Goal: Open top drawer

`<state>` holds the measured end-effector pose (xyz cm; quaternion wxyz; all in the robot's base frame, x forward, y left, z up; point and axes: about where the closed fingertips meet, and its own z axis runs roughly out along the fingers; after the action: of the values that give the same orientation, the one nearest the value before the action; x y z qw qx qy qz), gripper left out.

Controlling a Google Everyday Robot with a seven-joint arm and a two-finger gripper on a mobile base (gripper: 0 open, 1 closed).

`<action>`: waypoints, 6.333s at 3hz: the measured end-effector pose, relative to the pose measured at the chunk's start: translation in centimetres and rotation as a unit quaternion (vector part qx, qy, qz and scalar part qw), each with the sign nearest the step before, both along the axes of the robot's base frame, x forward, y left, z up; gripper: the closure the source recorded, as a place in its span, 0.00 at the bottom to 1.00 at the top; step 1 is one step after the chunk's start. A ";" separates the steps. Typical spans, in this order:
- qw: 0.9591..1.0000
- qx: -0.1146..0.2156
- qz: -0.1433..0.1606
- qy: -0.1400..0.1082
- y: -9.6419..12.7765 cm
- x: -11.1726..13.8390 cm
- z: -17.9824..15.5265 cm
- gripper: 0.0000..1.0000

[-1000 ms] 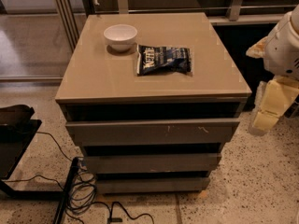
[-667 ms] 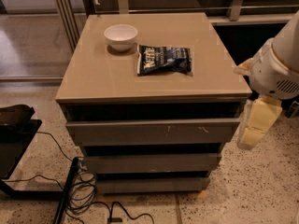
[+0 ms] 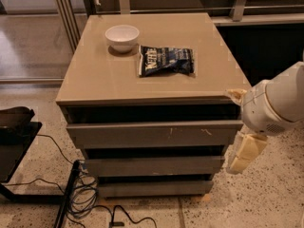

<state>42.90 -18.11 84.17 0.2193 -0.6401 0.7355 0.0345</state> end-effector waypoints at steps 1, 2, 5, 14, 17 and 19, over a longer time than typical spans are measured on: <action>1.000 0.001 0.000 -0.020 0.0 0.7 0.3 0.00; 1.000 0.001 0.000 -0.020 0.0 0.7 0.3 0.00; 0.995 0.063 0.077 -0.016 2.7 2.9 -2.4 0.00; 0.996 0.055 0.076 -0.006 3.3 10.6 -17.0 0.00; 0.994 0.087 0.067 0.004 3.9 10.5 -19.2 0.00; 0.994 0.087 0.067 0.004 3.9 10.5 -19.2 0.42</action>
Offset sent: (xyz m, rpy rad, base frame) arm 0.0077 0.0002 0.0027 0.0030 -0.0440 -0.0001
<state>53.45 -14.18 65.00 0.2685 -0.6661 0.6861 0.1159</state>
